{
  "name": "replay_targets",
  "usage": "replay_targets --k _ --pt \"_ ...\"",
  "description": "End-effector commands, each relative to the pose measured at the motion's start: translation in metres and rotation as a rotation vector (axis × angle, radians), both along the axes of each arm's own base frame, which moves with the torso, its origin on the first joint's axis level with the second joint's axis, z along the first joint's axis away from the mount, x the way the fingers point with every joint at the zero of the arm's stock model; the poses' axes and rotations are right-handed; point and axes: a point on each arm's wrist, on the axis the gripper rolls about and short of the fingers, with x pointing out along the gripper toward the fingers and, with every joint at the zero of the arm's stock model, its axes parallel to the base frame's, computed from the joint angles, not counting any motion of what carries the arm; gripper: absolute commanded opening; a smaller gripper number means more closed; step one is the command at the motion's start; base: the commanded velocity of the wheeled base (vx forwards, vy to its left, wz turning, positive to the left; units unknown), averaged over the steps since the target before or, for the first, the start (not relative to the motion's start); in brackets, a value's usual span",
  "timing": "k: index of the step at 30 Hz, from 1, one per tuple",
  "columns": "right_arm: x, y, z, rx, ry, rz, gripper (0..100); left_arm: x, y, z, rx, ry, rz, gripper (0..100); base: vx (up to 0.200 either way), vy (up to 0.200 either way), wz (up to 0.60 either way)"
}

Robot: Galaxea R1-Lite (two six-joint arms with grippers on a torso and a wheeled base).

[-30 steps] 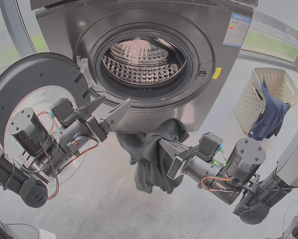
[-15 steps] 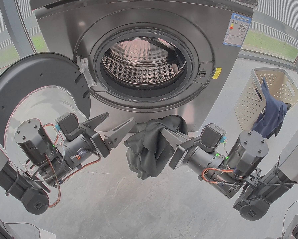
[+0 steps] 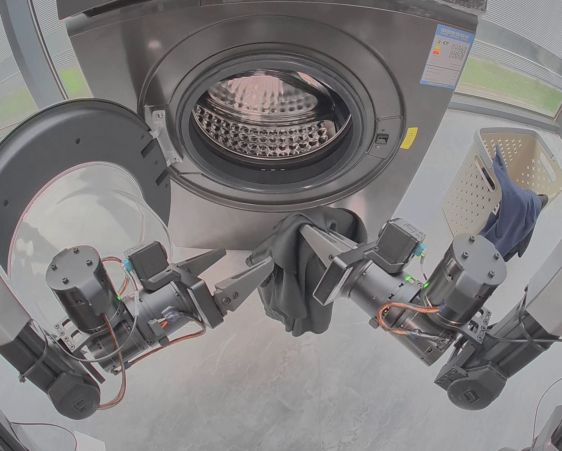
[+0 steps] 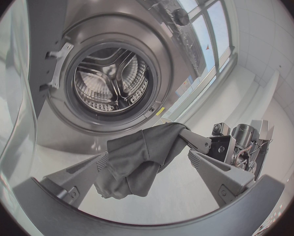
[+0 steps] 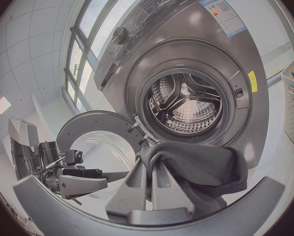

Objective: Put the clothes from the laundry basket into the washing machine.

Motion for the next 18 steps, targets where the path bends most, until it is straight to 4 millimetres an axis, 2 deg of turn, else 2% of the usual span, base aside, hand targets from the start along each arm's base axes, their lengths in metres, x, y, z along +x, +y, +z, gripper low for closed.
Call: replay_targets --k 1,9,14,18 --pt "0.001 0.0 0.0 0.002 -0.002 -0.002 0 0.0 -0.002 -0.006 -0.018 0.065 -0.008 100 0.0 0.0 0.0" --pt "0.004 -0.002 0.005 0.013 -0.015 -0.01 0 0.002 -0.005 -0.011 -0.086 0.216 -0.007 100 0.0 0.0 0.0" --pt "0.004 -0.002 0.004 0.011 -0.015 -0.011 0 0.004 -0.009 -0.011 -0.112 0.247 -0.016 100 0.0 0.0 0.0" --pt "0.003 -0.002 0.003 0.006 -0.011 -0.008 0 0.012 -0.019 -0.013 -0.153 0.301 -0.029 100 0.0 0.0 0.0"
